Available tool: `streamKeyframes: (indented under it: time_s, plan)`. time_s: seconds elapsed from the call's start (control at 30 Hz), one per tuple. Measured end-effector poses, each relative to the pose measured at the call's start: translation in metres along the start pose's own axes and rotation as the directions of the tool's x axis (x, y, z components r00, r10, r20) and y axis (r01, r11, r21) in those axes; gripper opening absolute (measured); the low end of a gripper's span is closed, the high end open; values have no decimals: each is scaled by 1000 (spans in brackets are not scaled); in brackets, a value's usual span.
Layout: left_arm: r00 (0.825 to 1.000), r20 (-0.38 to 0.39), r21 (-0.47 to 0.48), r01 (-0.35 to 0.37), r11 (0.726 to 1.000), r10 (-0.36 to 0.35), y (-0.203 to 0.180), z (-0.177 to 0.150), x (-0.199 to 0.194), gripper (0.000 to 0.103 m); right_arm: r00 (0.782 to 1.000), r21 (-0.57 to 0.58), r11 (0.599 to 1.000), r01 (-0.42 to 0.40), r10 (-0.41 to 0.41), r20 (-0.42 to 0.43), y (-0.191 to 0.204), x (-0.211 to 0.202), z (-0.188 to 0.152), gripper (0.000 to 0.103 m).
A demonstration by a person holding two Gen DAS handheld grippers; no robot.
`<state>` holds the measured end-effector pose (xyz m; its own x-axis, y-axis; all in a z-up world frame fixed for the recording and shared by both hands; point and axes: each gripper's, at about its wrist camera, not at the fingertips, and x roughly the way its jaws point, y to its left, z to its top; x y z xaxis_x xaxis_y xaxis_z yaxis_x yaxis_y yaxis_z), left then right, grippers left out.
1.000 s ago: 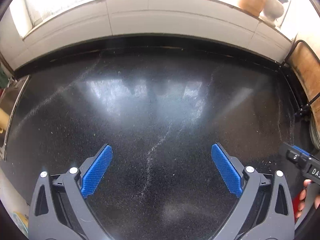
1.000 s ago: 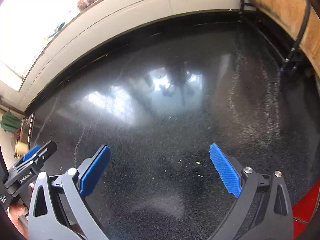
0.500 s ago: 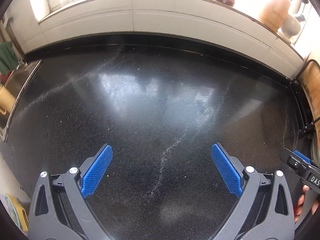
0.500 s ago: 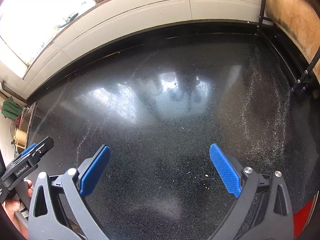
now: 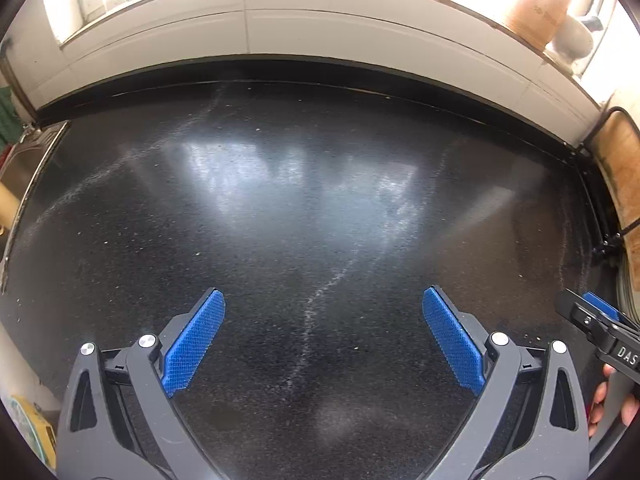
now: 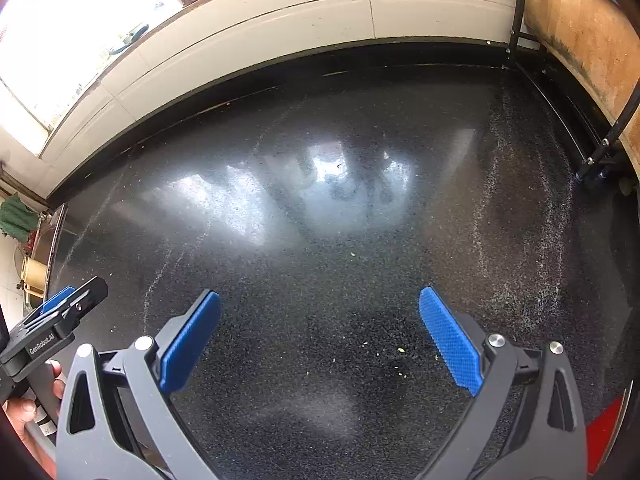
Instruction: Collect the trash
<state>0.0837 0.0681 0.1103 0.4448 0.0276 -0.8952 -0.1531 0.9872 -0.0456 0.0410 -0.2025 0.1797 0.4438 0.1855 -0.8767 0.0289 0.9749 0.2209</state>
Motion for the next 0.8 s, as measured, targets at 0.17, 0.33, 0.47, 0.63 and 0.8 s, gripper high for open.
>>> streamKeyframes:
  time_s: [0.17, 0.33, 0.47, 0.63, 0.8]
  plan:
    - [1000, -5, 15, 8, 1000, -8, -6, -3, -1, 96, 1000, -7, 1000, 5, -5, -8, 0, 0, -3, 96]
    - [1000, -20, 13, 8, 1000, -8, -8, -6, 1, 96, 1000, -22, 999, 26, -26, -13, 2, -1, -9, 96]
    - [1000, -1, 47, 1, 999, -1, -16, -8, -3, 96, 1000, -20, 999, 25, -25, -17, 1, -1, -11, 96]
    - [1000, 6, 82, -4, 997, 4, -25, -9, -6, 96, 1000, -22, 999, 24, -24, -20, 0, -1, -13, 96]
    - [1000, 15, 83, 12, 996, -14, -27, -8, -8, 96, 999, -21, 999, 28, -29, -21, -1, -2, -14, 96]
